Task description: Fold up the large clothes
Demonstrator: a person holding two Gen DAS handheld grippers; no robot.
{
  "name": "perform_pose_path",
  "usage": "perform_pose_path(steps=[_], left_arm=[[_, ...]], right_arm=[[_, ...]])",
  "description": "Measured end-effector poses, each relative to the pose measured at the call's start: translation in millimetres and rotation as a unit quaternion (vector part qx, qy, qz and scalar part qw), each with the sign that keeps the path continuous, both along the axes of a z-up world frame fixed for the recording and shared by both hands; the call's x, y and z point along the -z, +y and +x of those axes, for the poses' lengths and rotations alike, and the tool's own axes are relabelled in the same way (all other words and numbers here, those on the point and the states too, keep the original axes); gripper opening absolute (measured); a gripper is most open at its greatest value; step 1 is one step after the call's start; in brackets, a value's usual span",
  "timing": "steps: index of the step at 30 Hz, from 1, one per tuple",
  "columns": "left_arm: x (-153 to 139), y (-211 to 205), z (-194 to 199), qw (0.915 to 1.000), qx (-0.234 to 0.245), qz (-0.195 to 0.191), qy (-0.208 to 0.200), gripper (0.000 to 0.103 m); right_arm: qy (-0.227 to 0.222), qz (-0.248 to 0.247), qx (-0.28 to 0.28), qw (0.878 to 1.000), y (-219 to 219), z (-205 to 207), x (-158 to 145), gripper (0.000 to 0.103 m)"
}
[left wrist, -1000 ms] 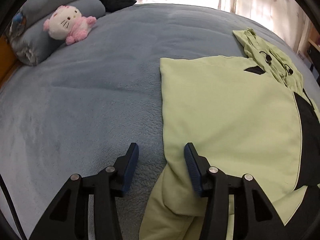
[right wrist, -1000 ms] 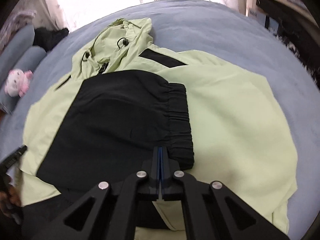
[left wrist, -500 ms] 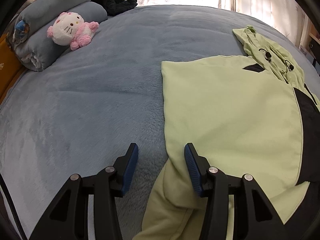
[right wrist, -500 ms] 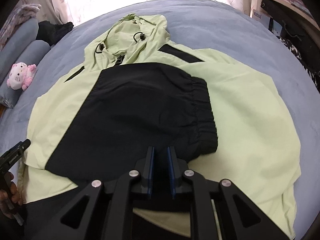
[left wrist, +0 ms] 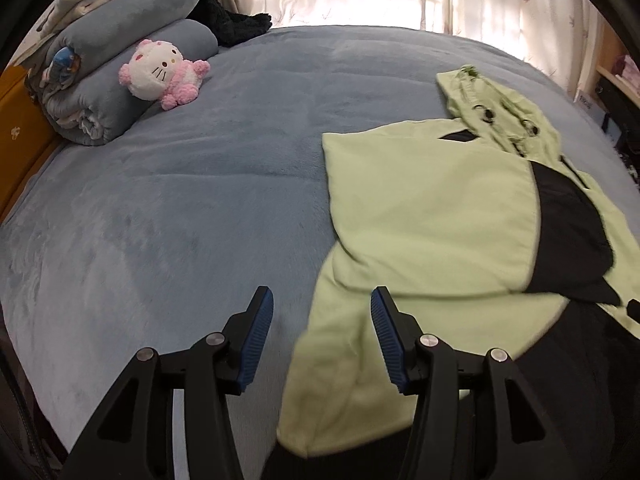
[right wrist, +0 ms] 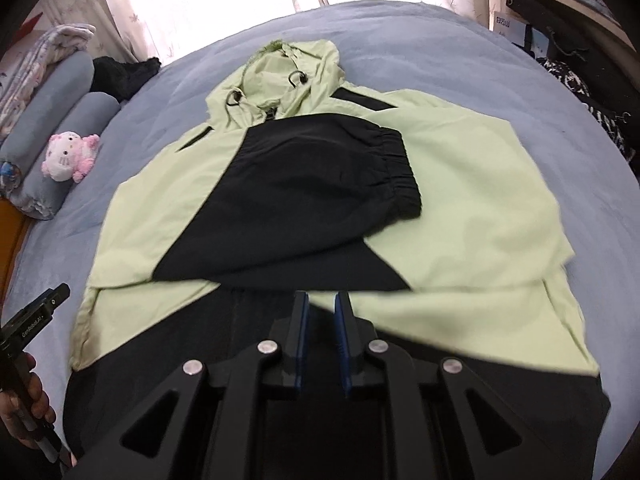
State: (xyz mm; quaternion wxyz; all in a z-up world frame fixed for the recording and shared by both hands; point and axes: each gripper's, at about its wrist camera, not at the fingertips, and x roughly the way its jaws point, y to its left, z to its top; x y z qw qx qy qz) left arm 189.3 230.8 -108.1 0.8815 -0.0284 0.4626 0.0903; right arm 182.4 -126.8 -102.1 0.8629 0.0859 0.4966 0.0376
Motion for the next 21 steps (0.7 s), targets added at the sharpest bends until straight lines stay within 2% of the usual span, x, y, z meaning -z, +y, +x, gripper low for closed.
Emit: perform_pose_path(steps=[6,13,15,17,19,21], left_arm=[[-23,-9,-55,0.9997,0.01,-0.001,-0.02,0.055],[-38,-15,-120,0.9994,0.025,0.006,-0.023,0.056],[-40,-14,-134,0.9993,0.028,0.007,-0.024,0.057],[-41,-13,-151,0.9992,0.031,0.001,-0.025,0.06],[-40,-9,-163,0.9989,0.036,-0.014,-0.024,0.063],[-38,-3,-179,0.9973,0.05,-0.047,-0.029,0.066]], right_arm=[[-0.033,-0.005,0.002,0.999,-1,-54,-26,0.013],[-0.059,-0.018,-0.001,0.998,-6,-115,-48,0.013],[-0.062,-0.019,0.001,0.998,-10,-130,-50,0.018],[-0.066,-0.021,0.005,0.998,-18,-148,-51,0.035],[-0.072,-0.023,0.008,0.997,-26,-164,-52,0.042],[-0.073,-0.031,0.008,0.997,-34,-178,-52,0.043]])
